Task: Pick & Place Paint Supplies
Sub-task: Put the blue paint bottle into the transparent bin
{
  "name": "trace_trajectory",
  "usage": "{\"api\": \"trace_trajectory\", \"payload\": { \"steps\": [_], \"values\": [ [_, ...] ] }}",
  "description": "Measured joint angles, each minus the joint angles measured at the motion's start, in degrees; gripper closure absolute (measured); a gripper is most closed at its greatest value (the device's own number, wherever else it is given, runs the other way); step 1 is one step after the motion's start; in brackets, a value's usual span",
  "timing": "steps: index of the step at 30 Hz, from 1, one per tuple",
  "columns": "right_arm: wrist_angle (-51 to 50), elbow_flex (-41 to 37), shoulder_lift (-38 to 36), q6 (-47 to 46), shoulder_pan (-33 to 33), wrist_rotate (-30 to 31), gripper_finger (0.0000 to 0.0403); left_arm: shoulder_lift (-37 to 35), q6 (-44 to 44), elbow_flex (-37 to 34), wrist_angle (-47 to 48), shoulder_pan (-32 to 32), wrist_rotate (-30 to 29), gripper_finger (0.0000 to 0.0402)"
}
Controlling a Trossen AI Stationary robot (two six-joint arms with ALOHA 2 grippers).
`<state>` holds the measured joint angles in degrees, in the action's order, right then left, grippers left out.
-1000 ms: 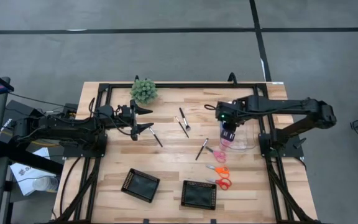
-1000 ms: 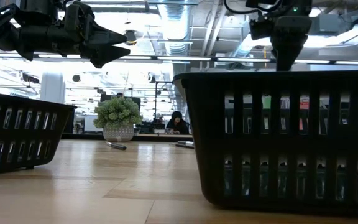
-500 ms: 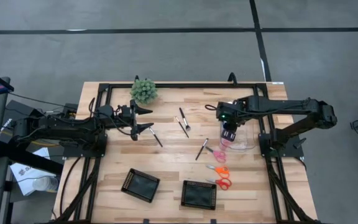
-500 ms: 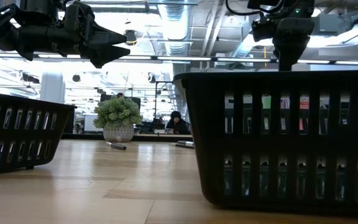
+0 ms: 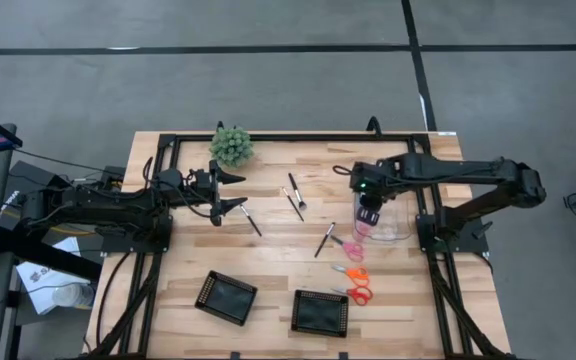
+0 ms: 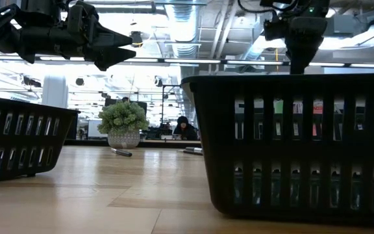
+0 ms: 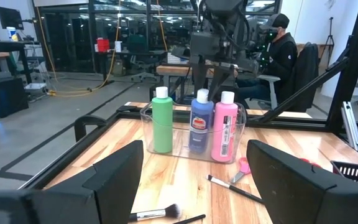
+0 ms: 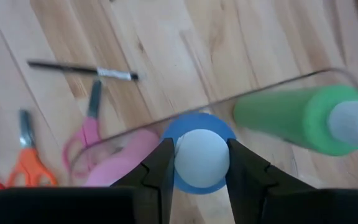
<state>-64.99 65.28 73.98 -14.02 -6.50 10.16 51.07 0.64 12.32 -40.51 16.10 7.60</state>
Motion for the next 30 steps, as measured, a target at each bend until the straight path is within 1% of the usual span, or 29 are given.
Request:
{"api": "trace_trajectory", "payload": {
  "steps": [10, 14, 18, 23, 26, 30],
  "values": [
    [0.56, 0.05, -9.24, -3.5, 1.11, 0.42, 0.0303, 0.0, -0.31, 0.0, 0.12, 0.0, 0.0, 0.0121],
    [0.63, -0.81, -13.14, -5.54, 2.14, 2.36, 0.0303, 0.0, -0.33, 0.0, 0.15, 0.0, 0.0, 0.0121],
    [1.2, -5.19, -17.1, -8.73, 3.22, 4.84, 0.0303, 0.0, -0.35, 0.0, 0.17, 0.0, 0.0, 0.0121],
    [3.79, -12.06, -20.83, -12.47, 4.74, 6.38, 0.0303, 0.0, -0.35, 0.0, 0.17, 0.0, 0.0, 0.0121],
    [4.56, -14.6, -21.65, -13.46, 5.09, 6.34, 0.0303, 0.0, -0.35, 0.0, 0.11, 0.0, 0.0, 0.0121],
    [4.34, -16.01, -21.49, -13.92, 5.05, 6.18, 0.0303, 0.0, -0.35, 0.0, 0.1, 0.0, -0.01, 0.0121]
  ]
}}
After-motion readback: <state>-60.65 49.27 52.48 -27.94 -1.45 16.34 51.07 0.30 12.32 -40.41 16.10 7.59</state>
